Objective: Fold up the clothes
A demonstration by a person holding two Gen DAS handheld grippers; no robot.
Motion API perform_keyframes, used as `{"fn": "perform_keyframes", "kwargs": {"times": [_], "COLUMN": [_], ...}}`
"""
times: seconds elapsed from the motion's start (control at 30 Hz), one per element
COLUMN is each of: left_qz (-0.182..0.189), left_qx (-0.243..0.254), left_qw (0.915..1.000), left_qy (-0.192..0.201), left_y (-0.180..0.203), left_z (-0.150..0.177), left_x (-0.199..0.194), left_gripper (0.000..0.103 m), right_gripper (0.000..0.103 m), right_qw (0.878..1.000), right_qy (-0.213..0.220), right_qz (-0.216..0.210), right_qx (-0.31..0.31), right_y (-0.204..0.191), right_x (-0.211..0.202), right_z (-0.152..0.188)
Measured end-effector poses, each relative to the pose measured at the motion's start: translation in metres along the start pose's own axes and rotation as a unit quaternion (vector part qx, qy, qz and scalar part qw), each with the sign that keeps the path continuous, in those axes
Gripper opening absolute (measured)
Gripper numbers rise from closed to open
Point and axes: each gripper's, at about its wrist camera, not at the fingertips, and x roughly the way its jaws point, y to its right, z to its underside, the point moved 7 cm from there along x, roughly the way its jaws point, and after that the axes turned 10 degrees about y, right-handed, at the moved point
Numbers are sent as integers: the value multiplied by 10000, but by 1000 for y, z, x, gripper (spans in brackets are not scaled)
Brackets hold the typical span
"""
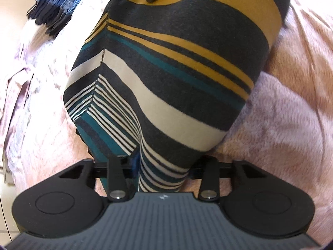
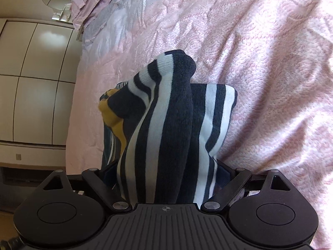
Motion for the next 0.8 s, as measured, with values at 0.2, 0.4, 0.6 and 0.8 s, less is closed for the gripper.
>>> {"fn": "perform_keyframes", "kwargs": {"times": [0.2, 0.4, 0.6, 0.8], "left_qz": [-3, 23, -419, -285], "left_qx": [-535, -1605, -2819, -3851], "left_qw": [9986, 9870, 9584, 9211], "left_qy": [-7, 116, -168, -491], "left_y": [-7, 8, 27, 41], "left_z": [-23, -99, -185, -215], "left_x": [-25, -61, -66, -31], "left_gripper": [23, 21, 20, 25], "right_gripper": [40, 39, 39, 52], "right_qw": [9990, 9903, 9447, 9137], "right_qy": [-439, -936, -2013, -2214], "right_qz": [-118, -270, -126, 314], "right_qx": [-2, -989, -2585, -3393], "right_y": [-11, -49, -75, -62], "right_x": [-17, -48, -37, -7], "right_z": [-22, -86, -148, -169]}}
